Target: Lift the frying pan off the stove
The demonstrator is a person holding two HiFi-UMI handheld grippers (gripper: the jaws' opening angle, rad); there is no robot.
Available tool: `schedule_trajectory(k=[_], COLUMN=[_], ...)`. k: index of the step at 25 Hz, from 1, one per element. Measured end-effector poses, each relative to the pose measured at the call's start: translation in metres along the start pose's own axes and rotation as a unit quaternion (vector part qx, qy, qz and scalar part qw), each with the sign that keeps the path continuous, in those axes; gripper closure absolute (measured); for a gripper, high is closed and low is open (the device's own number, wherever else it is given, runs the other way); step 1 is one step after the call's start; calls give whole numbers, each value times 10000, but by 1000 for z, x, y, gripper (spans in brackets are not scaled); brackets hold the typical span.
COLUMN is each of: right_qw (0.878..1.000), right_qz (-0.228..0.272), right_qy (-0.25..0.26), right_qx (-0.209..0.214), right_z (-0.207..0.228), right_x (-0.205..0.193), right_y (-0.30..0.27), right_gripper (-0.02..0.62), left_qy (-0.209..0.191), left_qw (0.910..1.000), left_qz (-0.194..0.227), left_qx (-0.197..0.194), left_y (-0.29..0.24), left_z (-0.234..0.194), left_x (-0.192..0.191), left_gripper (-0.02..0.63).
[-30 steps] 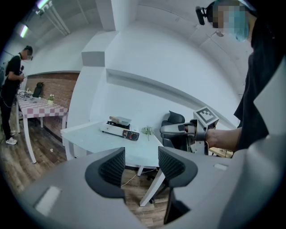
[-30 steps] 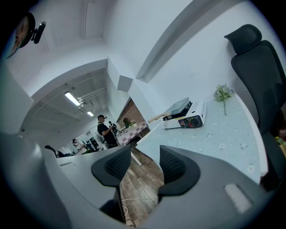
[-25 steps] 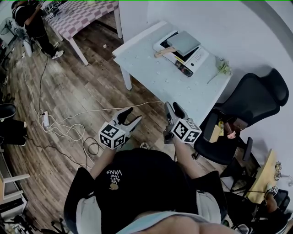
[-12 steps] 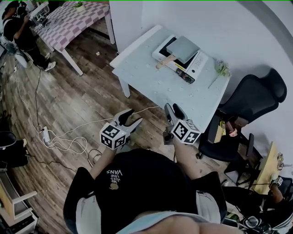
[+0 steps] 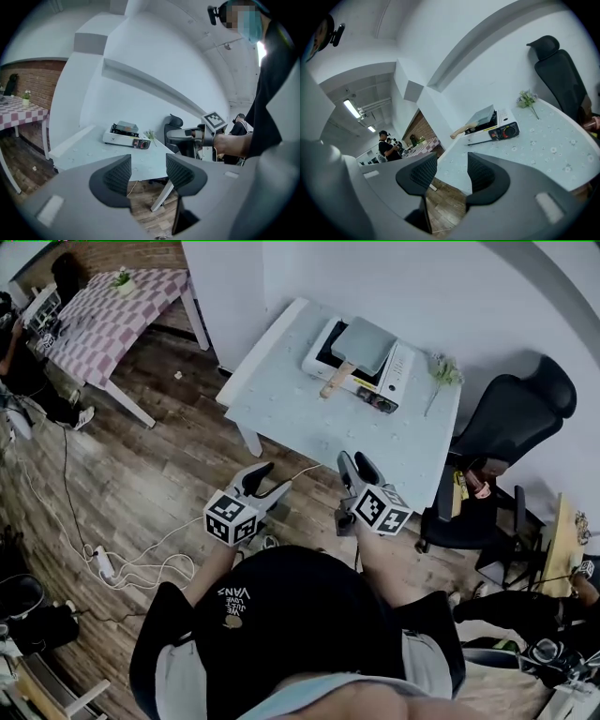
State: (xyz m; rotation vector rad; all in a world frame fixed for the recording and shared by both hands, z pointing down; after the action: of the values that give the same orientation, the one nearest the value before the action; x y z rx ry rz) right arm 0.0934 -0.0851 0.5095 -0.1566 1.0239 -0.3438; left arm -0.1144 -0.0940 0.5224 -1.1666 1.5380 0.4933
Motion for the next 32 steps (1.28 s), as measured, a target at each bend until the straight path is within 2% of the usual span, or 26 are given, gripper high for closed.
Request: schedule_trajectory(k=[8,15,21,32], right_qw=[9988,9963,9946,9959], right_qz=[204,353,396,296], right_qy=[-207,-345,-438,-436], right_qx=[-401,-701,-853,-737], right_z=[-20,-22,-10,30], right_x=[-16,-25,-24,8], right_y=[-15,-14,-16,-54], right_gripper=[403,403,403,403], left_qy=[-109,-151,-131,-102], left_qw=[9987,9965,9952,9958], left_qz=[-216,-327,-410,-403], left_qx=[-441,-761,-881,-819], left_y=[7,0,-17,-73], left_z=[-37,-51,-58,-68], left_x=[5,6,6,25], left_gripper=[400,400,400,400])
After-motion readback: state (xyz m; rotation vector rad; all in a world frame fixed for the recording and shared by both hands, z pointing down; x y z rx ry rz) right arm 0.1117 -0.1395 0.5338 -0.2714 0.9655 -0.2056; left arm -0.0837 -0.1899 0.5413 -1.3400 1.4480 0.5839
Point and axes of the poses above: the fingertips, and each gripper's own axes: y backward along the fingers, z to its right, x out of its top, the point moved 4 cm from there along y, backward along the fingers, and after that the axes turned 2 degrees about y, right-handed, at the moved point
